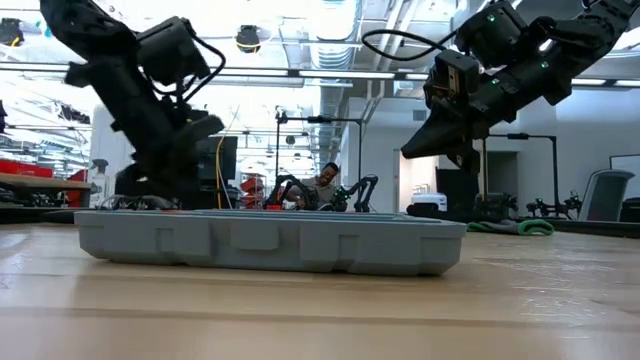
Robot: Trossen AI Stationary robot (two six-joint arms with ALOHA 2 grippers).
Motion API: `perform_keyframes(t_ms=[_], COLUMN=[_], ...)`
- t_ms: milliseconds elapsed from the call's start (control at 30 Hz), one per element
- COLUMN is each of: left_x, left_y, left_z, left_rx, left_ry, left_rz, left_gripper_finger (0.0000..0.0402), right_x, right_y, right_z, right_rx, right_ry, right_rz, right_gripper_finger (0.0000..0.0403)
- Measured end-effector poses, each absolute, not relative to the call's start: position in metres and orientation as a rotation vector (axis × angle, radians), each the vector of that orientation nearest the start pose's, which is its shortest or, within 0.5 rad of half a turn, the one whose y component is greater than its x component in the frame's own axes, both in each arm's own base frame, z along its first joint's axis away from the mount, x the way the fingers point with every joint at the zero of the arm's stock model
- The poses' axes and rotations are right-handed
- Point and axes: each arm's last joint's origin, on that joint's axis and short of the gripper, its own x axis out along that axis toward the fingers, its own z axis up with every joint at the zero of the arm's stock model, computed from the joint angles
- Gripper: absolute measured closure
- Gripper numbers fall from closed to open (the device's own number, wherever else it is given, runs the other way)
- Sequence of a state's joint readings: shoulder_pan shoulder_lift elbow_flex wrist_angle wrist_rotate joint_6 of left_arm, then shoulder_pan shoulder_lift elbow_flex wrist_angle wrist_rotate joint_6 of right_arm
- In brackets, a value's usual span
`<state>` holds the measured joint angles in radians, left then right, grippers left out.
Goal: Prefit tool cases
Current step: Put the orange hex key set into the gray prefit tool case
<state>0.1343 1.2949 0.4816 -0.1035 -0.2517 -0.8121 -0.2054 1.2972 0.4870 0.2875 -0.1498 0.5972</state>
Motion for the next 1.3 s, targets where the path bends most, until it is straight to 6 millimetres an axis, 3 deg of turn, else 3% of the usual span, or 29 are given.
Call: perform_keyframes(t_ms=[100, 333, 467, 600, 767, 967, 1133, 1300], left_x=[0.219, 0.223, 0.225, 0.225, 0.225, 0.222, 0.222, 0.225], left_y=[0.041, 0.031, 0.029, 0.031, 0.038, 0.051, 0.054, 0.048], left_z=[0.148, 0.161, 0.166, 0.165, 0.166, 0.166, 0.164, 0.149], left_rx=[-0.695, -0.512, -0.469, -0.466, -0.433, -0.412, -0.372, -0.277], left_ry=[0.714, 0.904, 0.94, 0.957, 0.943, 0.937, 0.945, 1.054], left_rz=[0.625, 0.457, 0.382, 0.316, 0.277, 0.362, 0.412, 0.347], left_gripper_finger=[0.0401, 0.0401, 0.0396, 0.0354, 0.0267, 0.0174, 0.0156, 0.0157], right_x=[0.242, 0.256, 0.261, 0.261, 0.261, 0.26, 0.259, 0.258], right_y=[-0.044, -0.028, -0.029, -0.034, -0.04, -0.044, -0.05, -0.055], right_z=[0.175, 0.198, 0.207, 0.209, 0.209, 0.21, 0.209, 0.209], right_rx=[0.686, 0.568, 0.499, 0.452, 0.452, 0.455, 0.462, 0.465], right_ry=[0.503, 0.554, 0.524, 0.512, 0.505, 0.5, 0.495, 0.492], right_rz=[-0.187, -0.085, -0.096, -0.115, -0.134, -0.149, -0.173, -0.189], right_gripper_finger=[0.038, 0.038, 0.0371, 0.034, 0.0287, 0.0224, 0.0195, 0.0193])
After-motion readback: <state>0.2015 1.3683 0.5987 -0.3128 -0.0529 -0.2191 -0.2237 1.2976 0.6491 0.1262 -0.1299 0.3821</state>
